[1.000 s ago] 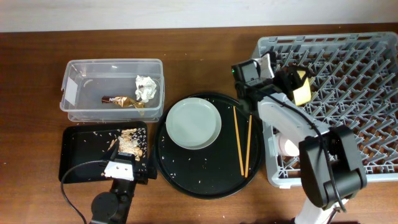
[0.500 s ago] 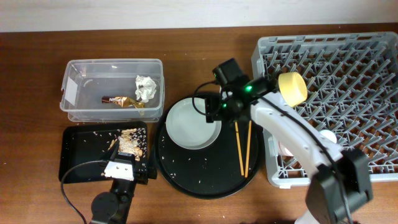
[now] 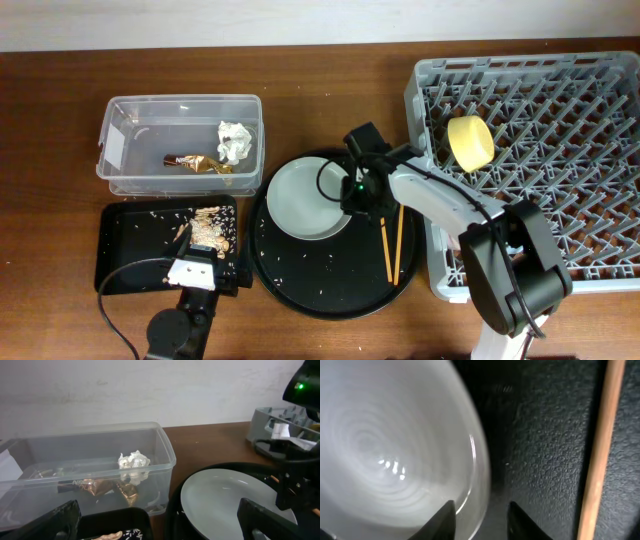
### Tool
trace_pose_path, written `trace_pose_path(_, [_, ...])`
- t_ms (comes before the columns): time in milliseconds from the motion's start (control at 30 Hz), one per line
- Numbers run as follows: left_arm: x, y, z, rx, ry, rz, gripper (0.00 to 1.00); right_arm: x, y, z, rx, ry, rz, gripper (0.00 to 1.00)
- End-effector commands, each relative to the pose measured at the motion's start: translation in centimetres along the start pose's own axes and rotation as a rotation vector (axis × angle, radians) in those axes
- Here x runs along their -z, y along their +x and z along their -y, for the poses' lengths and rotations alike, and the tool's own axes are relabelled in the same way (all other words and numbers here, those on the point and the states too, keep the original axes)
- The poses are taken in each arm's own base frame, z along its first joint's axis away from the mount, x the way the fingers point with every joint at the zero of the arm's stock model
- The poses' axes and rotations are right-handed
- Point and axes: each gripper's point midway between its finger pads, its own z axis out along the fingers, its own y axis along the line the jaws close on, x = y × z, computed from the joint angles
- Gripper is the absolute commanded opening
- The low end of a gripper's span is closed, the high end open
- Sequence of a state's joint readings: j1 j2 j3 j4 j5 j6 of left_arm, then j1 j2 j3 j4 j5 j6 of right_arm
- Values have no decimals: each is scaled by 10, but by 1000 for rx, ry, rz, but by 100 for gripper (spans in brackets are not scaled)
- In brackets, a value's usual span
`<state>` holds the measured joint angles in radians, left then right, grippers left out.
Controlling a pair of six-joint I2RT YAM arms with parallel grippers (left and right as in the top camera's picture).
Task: Sort waste into correct bins and load items into the dishwasher rack
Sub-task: 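Grasp the white plate with the right gripper and stand it in the rack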
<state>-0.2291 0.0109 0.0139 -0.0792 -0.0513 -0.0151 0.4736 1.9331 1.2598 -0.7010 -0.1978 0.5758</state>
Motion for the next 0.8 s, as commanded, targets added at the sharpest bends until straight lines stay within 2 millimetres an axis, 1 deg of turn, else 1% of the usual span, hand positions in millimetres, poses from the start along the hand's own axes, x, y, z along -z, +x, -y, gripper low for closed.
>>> trace_pose_path(0, [0,2,1,-8,7,-1,99,-7,7,8,-17,13,-20,25])
trace_pose_path(67, [0,2,1,-9,7,-1,99,-13,13,12,-37,17,-26,22])
trace_pose_path(100, [0,2,1,-9,7,-1,99,-15,14,13,-43,16,-25,19])
trace_pose_path(133, [0,2,1,-9,7,-1,99,-17,15,14,-43,16,-25,4])
trace_pose_path(167, [0,2,1,-9,7,-1,99,-16,14,14,-44,15,-24,4])
trace_pose_path(233, [0,2,1,-9,7,-1,99,-1,5,11,-49,-5,12,4])
trace_pose_path(300, [0,2,1,-9,7,-1,99,28,-12,9,-54,-19,100,4])
trace_pose_path(333, [0,2,1,-9,7,-1,99,61,-29,14,-60,7,208,4])
trace_pose_path(367, [0,2,1,-9,7,-1,99,107,-44,27,-70,91,363,4])
trace_pose_path(400, [0,2,1,-9,7,-1,100,150,-54,39,-72,170,500,4])
trace_pose_path(433, [0,2,1,-9,7,-1,100,197,-59,52,-67,252,650,4])
trace_pose_path(467, [0,2,1,-9,7,-1,99,238,-60,65,-61,330,775,4])
trace_pose_path(500, [0,2,1,-9,7,-1,99,295,-55,90,-88,479,946,4])
trace_pose_path(567, [0,2,1,-9,7,-1,99,354,-45,120,-91,730,1083,4])
trace_pose_path(600, [0,2,1,-9,7,-1,100,373,-43,134,-80,867,1099,4])
trace_pose_path(633, [0,2,1,-9,7,-1,99,384,-44,147,-59,1000,1073,4])
trace_pose_path(667, [0,2,1,-9,7,-1,99,389,-46,157,-60,1075,1050,4])
trace_pose_path(700, [0,2,1,-9,7,-1,99,389,-53,171,-56,1155,1000,4])
trace_pose_path(767, [0,2,1,-9,7,-1,99,377,-67,193,-22,1254,888,4])
